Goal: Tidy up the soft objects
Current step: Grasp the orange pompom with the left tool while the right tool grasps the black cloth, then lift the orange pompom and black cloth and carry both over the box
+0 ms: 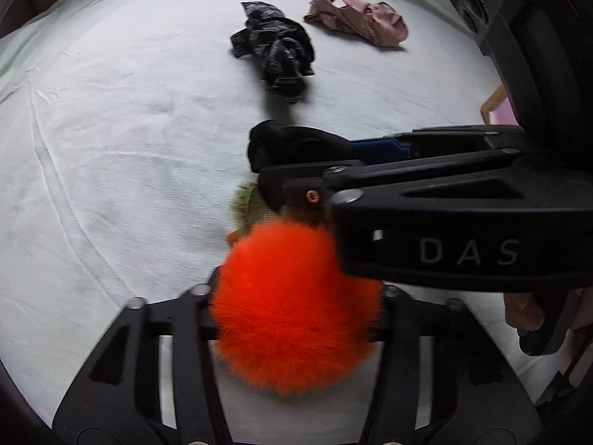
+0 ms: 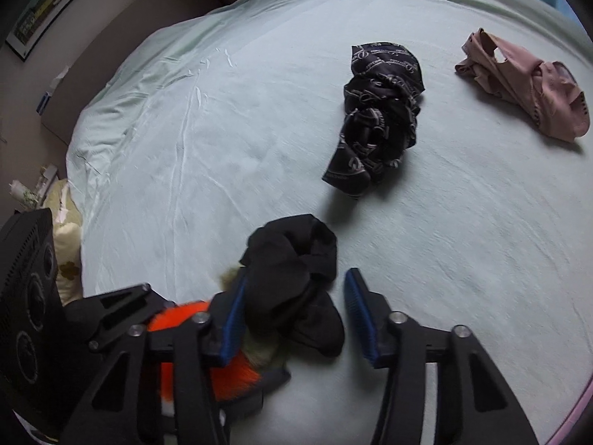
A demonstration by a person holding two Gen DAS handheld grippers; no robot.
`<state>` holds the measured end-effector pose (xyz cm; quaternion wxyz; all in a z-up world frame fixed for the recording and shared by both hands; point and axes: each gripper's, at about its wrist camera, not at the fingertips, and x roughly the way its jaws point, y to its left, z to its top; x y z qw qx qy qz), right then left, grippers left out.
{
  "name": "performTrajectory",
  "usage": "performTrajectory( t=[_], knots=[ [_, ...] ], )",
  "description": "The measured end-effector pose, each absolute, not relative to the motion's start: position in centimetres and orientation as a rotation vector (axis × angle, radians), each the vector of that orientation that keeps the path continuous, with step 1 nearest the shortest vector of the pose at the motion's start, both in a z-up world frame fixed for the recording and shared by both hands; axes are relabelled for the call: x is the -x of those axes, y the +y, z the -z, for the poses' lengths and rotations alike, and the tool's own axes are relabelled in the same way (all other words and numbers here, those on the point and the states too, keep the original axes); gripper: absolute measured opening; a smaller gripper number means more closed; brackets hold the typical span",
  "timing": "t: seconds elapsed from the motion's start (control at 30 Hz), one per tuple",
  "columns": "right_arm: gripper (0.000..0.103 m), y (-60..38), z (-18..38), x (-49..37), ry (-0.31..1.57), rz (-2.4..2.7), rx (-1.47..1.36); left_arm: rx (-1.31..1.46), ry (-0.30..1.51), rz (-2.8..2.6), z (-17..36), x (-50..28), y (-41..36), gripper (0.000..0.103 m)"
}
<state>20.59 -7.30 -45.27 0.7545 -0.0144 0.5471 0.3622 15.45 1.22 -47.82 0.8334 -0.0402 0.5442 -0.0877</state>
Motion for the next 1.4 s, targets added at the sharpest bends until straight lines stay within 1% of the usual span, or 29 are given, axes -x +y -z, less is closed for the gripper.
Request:
performTrajectory(
  t=[0.03, 0.13, 0.33, 0.53, 0.73, 0.93, 1.2, 1.4],
  knots=[
    [0.033, -7.2, 45.3, -20.6, 1.198, -0.799, 0.024, 0.093, 1.155, 0.186, 47.8, -15.5, 1.4, 0.036],
    [0.03, -6.8, 45.2, -20.4, 1.19, -0.803, 0.02, 0.101, 1.157, 0.191, 47.8, -15.5, 1.8, 0.034],
    [0.023, -6.4, 44.3, -20.1, 1.174, -0.795, 0.006, 0.089, 1.151, 0.198, 47.3, -15.2, 1.9, 0.033],
    [0.022, -6.7, 42.8, -19.6, 1.157, -0.768, -0.013, 0.079, 1.124, 0.206, 45.1, -14.3, 2.9, 0.033],
    [0.022, -6.9, 39.3, -18.7, 1.111, -0.732, -0.031, 0.047, 1.088, 0.217, 41.7, -13.6, 3.8, 0.033],
    [0.022, -7.5, 34.2, -17.2, 1.067, -0.677, -0.053, 0.046, 1.062, 0.212, 36.6, -13.1, 5.0, 0.033],
    [0.022, -8.2, 24.3, -12.9, 0.98, -0.57, -0.068, 0.053, 0.967, 0.231, 25.4, -13.1, 6.3, 0.033],
    [0.022, -9.5, 18.0, -9.5, 0.915, -0.44, -0.11, 0.014, 0.909, 0.284, 18.6, -12.6, 5.3, 0.033]
  ],
)
